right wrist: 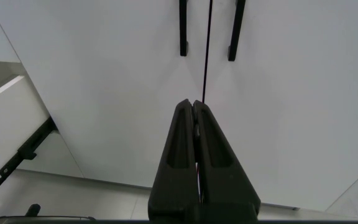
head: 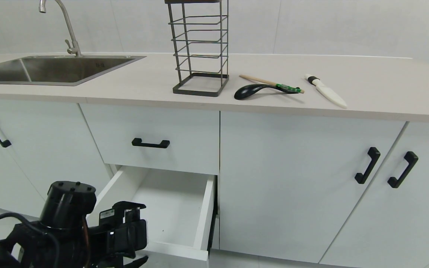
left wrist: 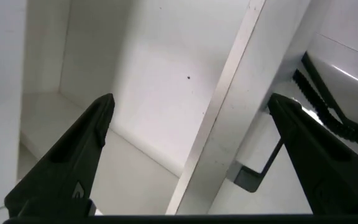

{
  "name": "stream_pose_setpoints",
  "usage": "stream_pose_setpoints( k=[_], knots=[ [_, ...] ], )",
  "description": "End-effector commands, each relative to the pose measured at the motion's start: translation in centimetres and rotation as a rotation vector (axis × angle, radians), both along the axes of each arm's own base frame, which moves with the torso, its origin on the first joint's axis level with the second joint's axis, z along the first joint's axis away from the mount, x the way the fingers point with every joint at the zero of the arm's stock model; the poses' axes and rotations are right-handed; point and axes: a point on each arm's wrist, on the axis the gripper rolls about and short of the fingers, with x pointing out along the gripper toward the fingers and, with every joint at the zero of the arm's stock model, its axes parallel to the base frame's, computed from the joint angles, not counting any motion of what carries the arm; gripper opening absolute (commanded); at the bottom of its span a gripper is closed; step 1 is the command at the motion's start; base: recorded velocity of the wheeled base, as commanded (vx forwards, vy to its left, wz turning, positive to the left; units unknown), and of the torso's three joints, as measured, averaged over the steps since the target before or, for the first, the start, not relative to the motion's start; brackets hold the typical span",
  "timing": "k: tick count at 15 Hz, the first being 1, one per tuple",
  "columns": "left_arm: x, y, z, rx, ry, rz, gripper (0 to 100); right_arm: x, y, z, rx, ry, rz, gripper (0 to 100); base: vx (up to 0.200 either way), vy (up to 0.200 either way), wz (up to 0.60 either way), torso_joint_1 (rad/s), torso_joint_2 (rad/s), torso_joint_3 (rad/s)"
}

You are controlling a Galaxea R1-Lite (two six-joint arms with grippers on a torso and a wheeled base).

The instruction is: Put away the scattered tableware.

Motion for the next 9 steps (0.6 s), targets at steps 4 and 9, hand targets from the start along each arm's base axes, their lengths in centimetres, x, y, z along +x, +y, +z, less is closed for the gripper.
stream_pose_setpoints(
  k=[4,9],
  knots=[
    [-2.4,0.4,2.3,-0.181,-0.016,0.003,100,0.0,0.0,0.0,0.000,0.002,0.001,0,0.000,0.000,0.00,0.000,0.00,0.000],
    [-6.5,1.4,7.0,-0.548,0.031,0.018,100,0.0,0.0,0.0,0.000,0.002,0.001,0,0.000,0.000,0.00,0.000,0.00,0.000]
  ],
)
